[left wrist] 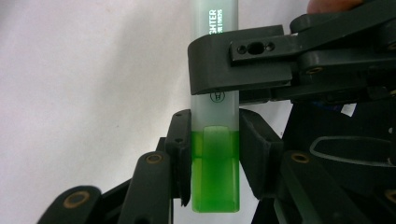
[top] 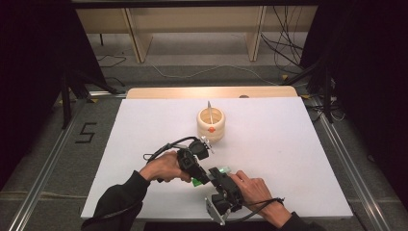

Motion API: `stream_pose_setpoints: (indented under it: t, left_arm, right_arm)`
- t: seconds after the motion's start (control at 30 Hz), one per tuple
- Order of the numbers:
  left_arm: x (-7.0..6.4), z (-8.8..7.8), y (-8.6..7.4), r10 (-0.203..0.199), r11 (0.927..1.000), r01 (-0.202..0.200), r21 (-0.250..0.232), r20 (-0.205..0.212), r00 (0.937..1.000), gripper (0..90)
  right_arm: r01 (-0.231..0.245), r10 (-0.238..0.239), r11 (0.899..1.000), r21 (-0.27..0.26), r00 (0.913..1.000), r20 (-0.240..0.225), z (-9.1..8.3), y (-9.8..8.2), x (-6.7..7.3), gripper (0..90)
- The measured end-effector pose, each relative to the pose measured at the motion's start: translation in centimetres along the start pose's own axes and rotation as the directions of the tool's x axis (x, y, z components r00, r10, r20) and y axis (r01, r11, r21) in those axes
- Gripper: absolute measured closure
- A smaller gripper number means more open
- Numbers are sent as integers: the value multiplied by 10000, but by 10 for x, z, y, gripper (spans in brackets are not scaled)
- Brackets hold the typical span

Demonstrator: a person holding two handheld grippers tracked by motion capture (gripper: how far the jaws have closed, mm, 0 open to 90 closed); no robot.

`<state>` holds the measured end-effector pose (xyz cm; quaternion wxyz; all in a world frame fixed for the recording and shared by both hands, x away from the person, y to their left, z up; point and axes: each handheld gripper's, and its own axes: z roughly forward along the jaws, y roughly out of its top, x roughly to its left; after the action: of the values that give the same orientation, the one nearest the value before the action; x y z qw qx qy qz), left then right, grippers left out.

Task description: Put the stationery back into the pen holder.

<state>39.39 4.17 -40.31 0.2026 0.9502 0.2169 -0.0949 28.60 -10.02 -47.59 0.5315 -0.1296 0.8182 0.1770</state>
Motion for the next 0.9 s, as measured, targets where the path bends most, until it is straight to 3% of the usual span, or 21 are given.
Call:
stream_pose_setpoints:
  t: [0.57, 0.6, 0.67, 0.73, 0.9]
  left_arm:
    - [3, 0, -1, -81, 9999, 83, -94, 174, 9998, 654]
    - [2, -1, -2, 142, 9999, -139, -98, 247, 9996, 598]
    - [1, -2, -2, 187, 9997, -184, -171, 231, 9996, 533]
    - [-1, -5, -2, 205, 9992, -206, -330, -18, 9998, 455]
    - [-1, -10, -5, 135, 9984, -157, -552, -387, 9992, 361]
  right_arm:
    - [555, -555, 9984, 45, 9984, -112, 1, 0, 4, 769]
    - [449, -449, 9990, -18, 9989, -121, 0, 0, 3, 770]
    - [377, -377, 9993, -8, 9992, -99, 1, -2, 3, 771]
    - [426, -425, 9991, 54, 9990, -172, 1, -3, 2, 771]
    - [280, -279, 9996, 69, 9995, -147, 2, -6, 2, 771]
